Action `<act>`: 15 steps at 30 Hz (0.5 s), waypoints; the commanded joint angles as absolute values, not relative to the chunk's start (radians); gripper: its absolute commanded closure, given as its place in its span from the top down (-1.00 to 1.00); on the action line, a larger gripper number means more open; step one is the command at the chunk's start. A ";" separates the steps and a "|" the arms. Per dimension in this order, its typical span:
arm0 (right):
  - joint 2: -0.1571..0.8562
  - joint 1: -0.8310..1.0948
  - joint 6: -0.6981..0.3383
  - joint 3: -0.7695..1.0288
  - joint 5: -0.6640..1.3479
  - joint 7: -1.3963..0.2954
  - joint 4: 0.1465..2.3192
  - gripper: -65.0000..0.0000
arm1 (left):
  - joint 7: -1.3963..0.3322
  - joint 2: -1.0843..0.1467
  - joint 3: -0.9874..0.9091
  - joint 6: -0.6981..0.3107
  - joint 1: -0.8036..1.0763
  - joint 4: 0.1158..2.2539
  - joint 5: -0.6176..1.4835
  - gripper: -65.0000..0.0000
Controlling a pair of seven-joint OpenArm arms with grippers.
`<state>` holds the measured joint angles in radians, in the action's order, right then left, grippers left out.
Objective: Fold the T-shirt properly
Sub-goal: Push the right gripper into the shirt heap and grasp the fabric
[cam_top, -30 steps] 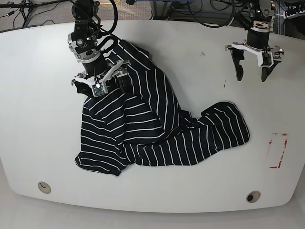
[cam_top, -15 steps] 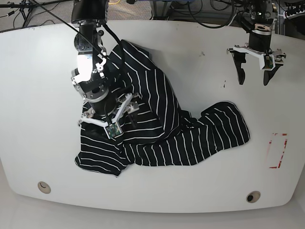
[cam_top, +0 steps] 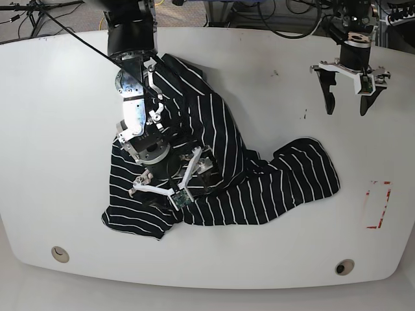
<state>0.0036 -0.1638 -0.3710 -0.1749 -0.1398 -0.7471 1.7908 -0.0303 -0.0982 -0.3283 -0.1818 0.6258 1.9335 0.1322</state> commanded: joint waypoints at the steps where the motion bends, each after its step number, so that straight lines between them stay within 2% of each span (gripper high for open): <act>1: 0.000 -0.170 -0.372 -0.234 -0.143 -0.728 1.831 0.60 | 0.001 -0.104 -0.331 -0.178 0.634 1.952 0.138 0.40; 8: -0.005 -0.164 -0.370 -0.316 -0.179 -0.729 1.848 0.60 | 0.003 -0.108 -0.329 -0.178 0.640 1.950 0.137 0.40; 15: -0.029 -0.235 -0.364 -0.353 -0.210 -0.731 1.735 0.62 | 0.000 -0.110 -0.337 -0.179 0.657 1.955 0.138 0.41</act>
<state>-0.0177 -0.1986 -0.3702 -0.3588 -0.2111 -0.7528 1.7420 -0.0284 -0.1024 -0.3325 -0.1806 0.6514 1.9347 0.1322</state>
